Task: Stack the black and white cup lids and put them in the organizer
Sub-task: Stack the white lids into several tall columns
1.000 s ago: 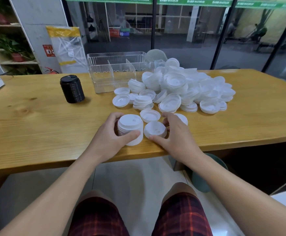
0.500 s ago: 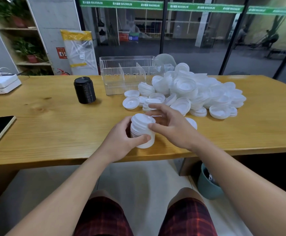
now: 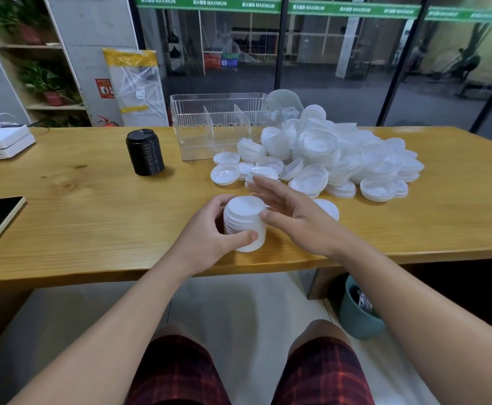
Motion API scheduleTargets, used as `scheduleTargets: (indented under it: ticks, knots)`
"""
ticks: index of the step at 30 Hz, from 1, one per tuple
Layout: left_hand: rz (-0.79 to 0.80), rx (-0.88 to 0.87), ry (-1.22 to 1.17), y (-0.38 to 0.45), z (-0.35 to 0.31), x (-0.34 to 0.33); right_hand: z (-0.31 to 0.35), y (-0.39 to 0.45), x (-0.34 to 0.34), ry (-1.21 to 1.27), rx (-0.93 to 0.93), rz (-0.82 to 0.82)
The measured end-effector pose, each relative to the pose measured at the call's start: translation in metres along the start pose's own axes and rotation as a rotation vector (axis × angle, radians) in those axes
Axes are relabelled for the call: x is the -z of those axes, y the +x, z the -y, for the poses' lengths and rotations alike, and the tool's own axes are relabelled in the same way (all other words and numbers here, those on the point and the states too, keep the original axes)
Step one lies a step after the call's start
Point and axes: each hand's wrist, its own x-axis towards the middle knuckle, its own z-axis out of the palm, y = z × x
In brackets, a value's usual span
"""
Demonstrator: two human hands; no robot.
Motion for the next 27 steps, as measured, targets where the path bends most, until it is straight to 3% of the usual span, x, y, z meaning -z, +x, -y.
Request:
scheduleTargets:
  ticks: [2, 5, 10, 17, 21, 24, 27]
  knots:
    - [-0.003, -0.011, 0.046, 0.0, 0.003, 0.0, -0.01, -0.002, 0.004, -0.044, -0.043, -0.153]
    - [-0.006, -0.042, 0.066, 0.003, -0.002, -0.004, -0.027, -0.006, 0.007, -0.401, -0.177, -0.378]
    - [-0.07, -0.095, 0.165, 0.011, -0.011, -0.018, -0.036, -0.002, -0.007, -0.632, -0.2, -0.308]
    - [-0.096, -0.059, 0.124, 0.014, -0.003, -0.024, -0.042, 0.01, -0.008, -0.723, -0.153, -0.337]
    - [-0.074, -0.054, 0.097, 0.013, -0.002, -0.024, -0.041, 0.006, -0.01, -0.611, -0.113, -0.426]
    - [-0.076, -0.06, 0.105, 0.013, -0.003, -0.025, -0.036, -0.001, -0.006, -0.295, -0.122, -0.523]
    - [-0.085, -0.052, 0.107, 0.013, -0.004, -0.026, -0.031, -0.006, 0.005, -0.008, -0.177, -0.466]
